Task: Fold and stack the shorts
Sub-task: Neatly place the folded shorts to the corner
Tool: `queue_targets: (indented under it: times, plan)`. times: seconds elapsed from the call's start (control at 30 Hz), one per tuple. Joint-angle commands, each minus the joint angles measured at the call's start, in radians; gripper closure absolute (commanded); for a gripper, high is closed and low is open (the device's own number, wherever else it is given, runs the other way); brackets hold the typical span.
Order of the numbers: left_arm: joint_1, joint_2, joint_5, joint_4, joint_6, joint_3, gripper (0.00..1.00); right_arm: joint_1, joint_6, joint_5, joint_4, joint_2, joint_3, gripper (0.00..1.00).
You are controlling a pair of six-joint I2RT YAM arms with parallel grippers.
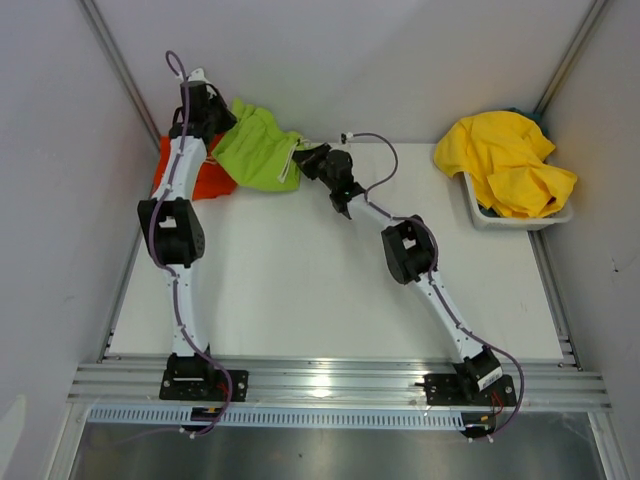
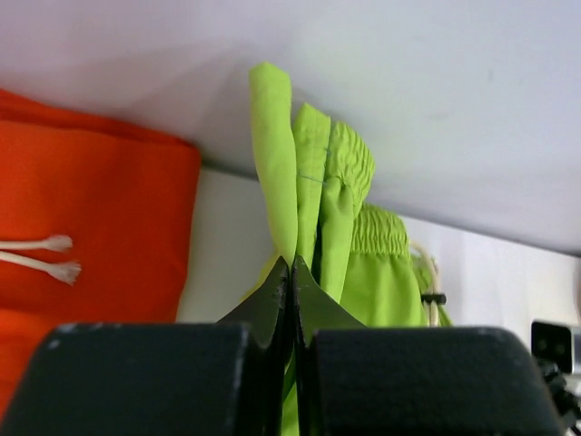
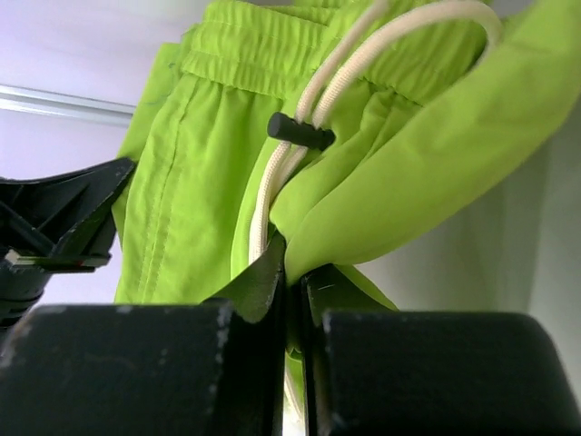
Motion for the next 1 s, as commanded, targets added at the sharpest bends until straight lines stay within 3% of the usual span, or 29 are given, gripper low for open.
queue_targets:
  times: [0.0, 0.17, 0.47, 0.57, 0.73, 0.8, 0.97]
  plan:
    - [0.043, 0.013, -0.027, 0.049, -0.019, 0.095, 1.0, 0.042, 0.057, 0.152, 0.111, 0.028, 0.1, 1.0]
    - [0.059, 0.004, -0.088, 0.048, 0.011, 0.099, 1.0, 0.077, 0.063, 0.228, 0.127, 0.068, 0.127, 1.0]
    - [0.123, 0.029, -0.021, 0.108, -0.035, 0.03, 1.0, 0.114, 0.132, 0.345, 0.077, 0.148, 0.225, 1.0]
    - [0.123, 0.064, 0.016, 0.095, -0.045, 0.026, 1.0, 0.109, 0.145, 0.347, 0.085, 0.143, 0.188, 1.0]
    - [0.112, 0.107, 0.065, 0.091, -0.071, -0.017, 0.98, 0.086, 0.106, 0.246, 0.066, 0.119, 0.148, 1.0]
    - [0.103, 0.115, 0.066, 0.082, -0.065, -0.023, 0.88, 0.068, 0.071, 0.22, 0.069, 0.064, 0.076, 1.0]
    - [0.075, 0.106, 0.172, 0.103, -0.095, -0.095, 0.76, -0.007, -0.012, 0.033, 0.037, -0.025, -0.005, 1.0]
